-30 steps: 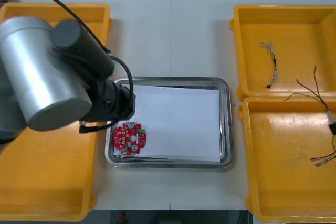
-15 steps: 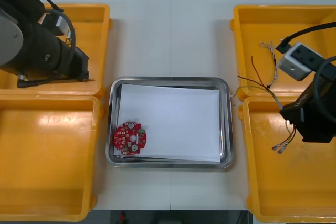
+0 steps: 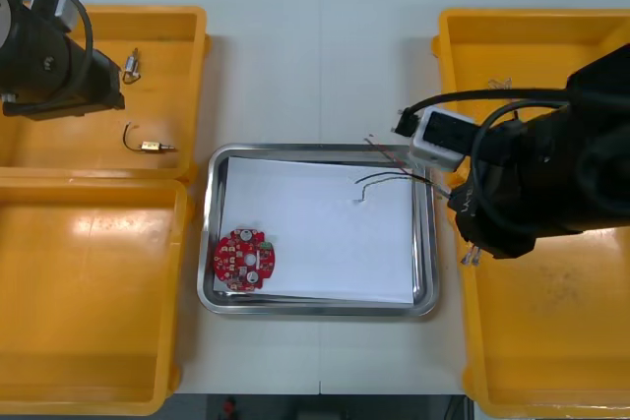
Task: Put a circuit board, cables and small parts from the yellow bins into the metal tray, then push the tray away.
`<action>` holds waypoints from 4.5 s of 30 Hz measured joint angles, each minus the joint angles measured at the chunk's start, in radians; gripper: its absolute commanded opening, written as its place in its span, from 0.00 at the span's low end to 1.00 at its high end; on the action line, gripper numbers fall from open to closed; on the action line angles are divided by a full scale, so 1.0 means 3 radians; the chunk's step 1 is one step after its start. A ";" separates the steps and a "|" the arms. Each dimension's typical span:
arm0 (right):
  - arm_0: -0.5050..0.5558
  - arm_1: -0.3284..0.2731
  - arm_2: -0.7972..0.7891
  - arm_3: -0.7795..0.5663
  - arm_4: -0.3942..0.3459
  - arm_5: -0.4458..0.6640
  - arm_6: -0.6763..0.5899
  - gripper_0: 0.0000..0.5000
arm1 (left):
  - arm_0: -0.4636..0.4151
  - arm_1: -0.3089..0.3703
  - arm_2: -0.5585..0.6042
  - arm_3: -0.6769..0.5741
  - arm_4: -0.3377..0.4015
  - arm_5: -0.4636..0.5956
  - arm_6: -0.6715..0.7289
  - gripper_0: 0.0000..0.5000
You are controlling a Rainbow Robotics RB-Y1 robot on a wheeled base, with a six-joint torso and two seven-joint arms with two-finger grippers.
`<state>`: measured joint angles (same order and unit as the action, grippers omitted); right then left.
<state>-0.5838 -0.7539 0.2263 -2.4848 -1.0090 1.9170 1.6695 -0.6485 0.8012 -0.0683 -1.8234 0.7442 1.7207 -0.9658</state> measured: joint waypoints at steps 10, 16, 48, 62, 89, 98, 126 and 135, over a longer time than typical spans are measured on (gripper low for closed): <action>-0.0003 0.0200 0.0647 0.0317 0.0734 -0.0001 0.0797 0.00 | -0.0214 0.0001 0.0026 0.0673 -0.0043 -0.0665 -0.0776 1.00; -0.0003 0.0313 0.0924 0.0613 0.1024 -0.0204 0.1107 0.00 | -0.0347 0.0001 0.0009 0.1051 -0.0041 -0.0988 -0.0791 1.00; -0.0005 0.0711 0.1963 0.1705 0.1788 -0.1112 0.1217 0.71 | -0.0681 -0.0386 -0.0608 0.2574 -0.0292 -0.2974 -0.1649 1.00; -0.0005 0.0718 0.1964 0.1634 0.1794 -0.0952 0.1217 1.00 | -0.0681 -0.0424 -0.0727 0.2741 -0.0452 -0.3042 -0.1649 1.00; -0.0006 0.0677 0.0402 0.0667 0.1191 -0.0002 0.1140 1.00 | -0.0682 -0.0525 -0.0727 0.2916 -0.0461 -0.3200 -0.1649 1.00; -0.0006 0.0513 -0.0241 0.0655 0.1039 -0.0001 0.0311 1.00 | -0.0682 -0.0532 -0.0727 0.2964 -0.0460 -0.3272 -0.1649 1.00; -0.0006 0.0119 -0.1489 0.1594 0.1199 -0.0001 -0.0129 1.00 | -0.0768 -0.0503 -0.0557 0.2454 -0.0379 -0.2026 -0.1649 0.00; -0.0152 0.0119 -0.1500 0.2229 0.1249 -0.0001 -0.0131 1.00 | -0.0767 -0.0500 -0.0171 0.1562 -0.0527 -0.0600 -0.1648 0.00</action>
<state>-0.6294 -0.7182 -0.2237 -1.8160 -0.6344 1.9168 1.6303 -0.8786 0.6513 -0.1197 -1.3548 0.5861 1.5406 -1.4603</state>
